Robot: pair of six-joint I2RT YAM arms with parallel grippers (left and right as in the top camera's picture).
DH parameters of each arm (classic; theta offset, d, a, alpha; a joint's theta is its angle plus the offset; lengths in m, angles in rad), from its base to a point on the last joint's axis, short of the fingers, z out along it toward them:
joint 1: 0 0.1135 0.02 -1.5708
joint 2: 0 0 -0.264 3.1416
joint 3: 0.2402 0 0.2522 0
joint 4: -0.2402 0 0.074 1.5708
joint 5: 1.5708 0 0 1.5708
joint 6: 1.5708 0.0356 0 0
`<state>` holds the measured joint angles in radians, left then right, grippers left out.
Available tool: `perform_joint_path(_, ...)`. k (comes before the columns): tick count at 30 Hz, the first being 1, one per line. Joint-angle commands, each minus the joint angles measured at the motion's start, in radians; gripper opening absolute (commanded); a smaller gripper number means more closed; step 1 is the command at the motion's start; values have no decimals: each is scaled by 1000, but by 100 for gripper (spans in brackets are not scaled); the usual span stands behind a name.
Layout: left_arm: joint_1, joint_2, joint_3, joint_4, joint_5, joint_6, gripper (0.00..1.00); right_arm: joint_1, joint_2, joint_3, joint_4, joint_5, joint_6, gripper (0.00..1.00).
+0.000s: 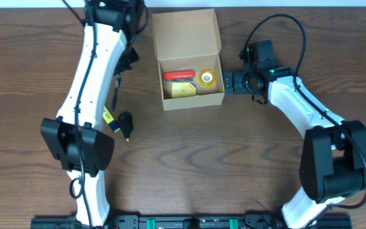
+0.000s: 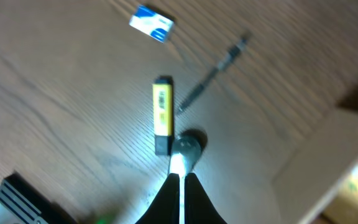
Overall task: Pack container
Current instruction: 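Move the left gripper toward the staples box and pen on the table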
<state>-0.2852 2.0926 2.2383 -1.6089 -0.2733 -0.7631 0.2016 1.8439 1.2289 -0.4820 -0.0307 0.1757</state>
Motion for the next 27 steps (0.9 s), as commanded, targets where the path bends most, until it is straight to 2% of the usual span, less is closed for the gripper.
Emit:
perform_joint_path(1, -50, 2, -3, -39, 44, 122, 6, -5, 0, 0, -1, -3, 10, 99)
perform_joint_path(4, -70, -18, -3, -80, 61, 195, 6, -5, 0, 0, -1, -3, 10, 99)
perform_joint_path(10, -77, -80, -12, -81, 145, 418, 6, -5, 0, 0, -1, -3, 11, 99)
perform_joint_path(13, -86, -128, -103, -81, 144, 470, 6, -5, 0, 0, -1, -3, 10, 99)
perform_joint_path(16, -102, -201, -276, -57, 152, 473, 6, -5, 0, 0, -1, -3, 10, 99)
perform_joint_path(21, -120, -413, -609, 171, 224, 496, 6, -5, 0, 0, -1, -3, 10, 99)
perform_joint_path(27, -109, -629, -948, 443, 222, 494, 6, -5, 0, 0, -1, -3, 10, 99)
